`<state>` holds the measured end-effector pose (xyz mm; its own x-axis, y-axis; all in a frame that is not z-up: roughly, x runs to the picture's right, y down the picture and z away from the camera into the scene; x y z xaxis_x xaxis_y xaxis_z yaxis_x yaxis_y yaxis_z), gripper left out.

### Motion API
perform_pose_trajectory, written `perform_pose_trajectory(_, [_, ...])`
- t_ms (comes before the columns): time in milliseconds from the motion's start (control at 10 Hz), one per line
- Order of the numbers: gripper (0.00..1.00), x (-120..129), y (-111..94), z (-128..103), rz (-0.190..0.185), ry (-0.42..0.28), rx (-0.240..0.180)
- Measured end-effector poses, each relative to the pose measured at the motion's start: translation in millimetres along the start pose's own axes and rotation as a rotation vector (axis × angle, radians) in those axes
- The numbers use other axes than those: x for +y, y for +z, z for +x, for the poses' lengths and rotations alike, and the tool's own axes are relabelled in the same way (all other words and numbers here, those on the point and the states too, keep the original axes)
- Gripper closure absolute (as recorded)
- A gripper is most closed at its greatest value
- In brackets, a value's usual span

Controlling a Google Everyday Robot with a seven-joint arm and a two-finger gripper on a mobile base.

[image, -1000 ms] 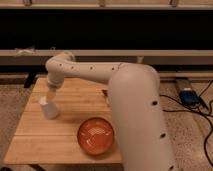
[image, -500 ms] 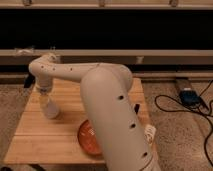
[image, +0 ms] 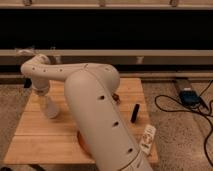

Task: Place the ceramic cup over the eraser

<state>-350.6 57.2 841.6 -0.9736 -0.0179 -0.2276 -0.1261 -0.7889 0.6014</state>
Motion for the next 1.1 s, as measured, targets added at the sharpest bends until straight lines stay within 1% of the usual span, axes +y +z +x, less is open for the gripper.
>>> perform_pose_trajectory(100, [0.2,-2.3,-0.2,0.8,0.007,-0.001,-0.003])
perform_pose_trajectory(400, [0.2,-8.9,-0.5,-2.3,0.036,-0.013,-0.04])
perform_pose_trajectory(800, [0.2,-13.8,5.8,-2.1,0.073,-0.031,-0.083])
perform_pose_trajectory(900, [0.23,-14.1,7.2,-4.7,0.082,-0.03,-0.093])
perform_pose_trajectory(1100, [0.39,-15.5,8.8,-4.8,0.092,-0.033,-0.102])
